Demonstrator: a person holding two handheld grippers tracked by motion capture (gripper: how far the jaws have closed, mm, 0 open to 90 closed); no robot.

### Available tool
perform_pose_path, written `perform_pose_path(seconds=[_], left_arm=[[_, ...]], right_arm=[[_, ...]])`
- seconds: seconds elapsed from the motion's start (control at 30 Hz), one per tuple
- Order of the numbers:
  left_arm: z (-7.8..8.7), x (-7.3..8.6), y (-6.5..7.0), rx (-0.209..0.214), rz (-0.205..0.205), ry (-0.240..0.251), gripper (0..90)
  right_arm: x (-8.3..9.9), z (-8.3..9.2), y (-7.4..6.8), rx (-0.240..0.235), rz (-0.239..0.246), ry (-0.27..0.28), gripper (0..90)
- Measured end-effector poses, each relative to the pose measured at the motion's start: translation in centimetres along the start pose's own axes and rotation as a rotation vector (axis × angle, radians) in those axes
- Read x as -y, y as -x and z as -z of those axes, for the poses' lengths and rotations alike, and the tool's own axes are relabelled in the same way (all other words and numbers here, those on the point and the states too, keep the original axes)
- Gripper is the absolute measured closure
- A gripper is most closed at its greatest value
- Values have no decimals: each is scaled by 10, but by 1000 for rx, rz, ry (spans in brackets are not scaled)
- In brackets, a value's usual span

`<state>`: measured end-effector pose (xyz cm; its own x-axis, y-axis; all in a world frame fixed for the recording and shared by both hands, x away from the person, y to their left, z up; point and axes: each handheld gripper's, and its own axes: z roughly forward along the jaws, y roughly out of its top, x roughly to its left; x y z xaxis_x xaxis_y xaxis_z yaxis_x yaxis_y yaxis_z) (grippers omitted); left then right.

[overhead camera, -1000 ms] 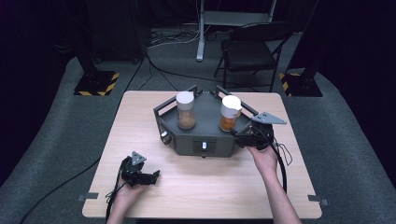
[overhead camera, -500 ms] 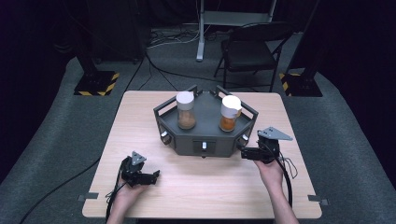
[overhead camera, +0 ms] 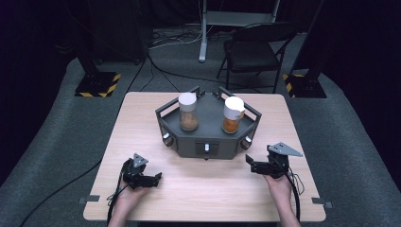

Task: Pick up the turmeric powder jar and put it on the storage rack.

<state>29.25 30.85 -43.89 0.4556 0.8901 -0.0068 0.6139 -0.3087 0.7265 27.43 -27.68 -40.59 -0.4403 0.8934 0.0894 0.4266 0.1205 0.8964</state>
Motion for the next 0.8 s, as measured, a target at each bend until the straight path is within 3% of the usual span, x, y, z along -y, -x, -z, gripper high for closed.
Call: perform_pose_path(seconds=[0.53,0.8], left_arm=[[0,0,0,-1,0,1,9],[0,0,0,-1,-1,1,9]], right_arm=[[37,4,13,40,-35,-63,0],[51,4,19,95,-54,-91,0]])
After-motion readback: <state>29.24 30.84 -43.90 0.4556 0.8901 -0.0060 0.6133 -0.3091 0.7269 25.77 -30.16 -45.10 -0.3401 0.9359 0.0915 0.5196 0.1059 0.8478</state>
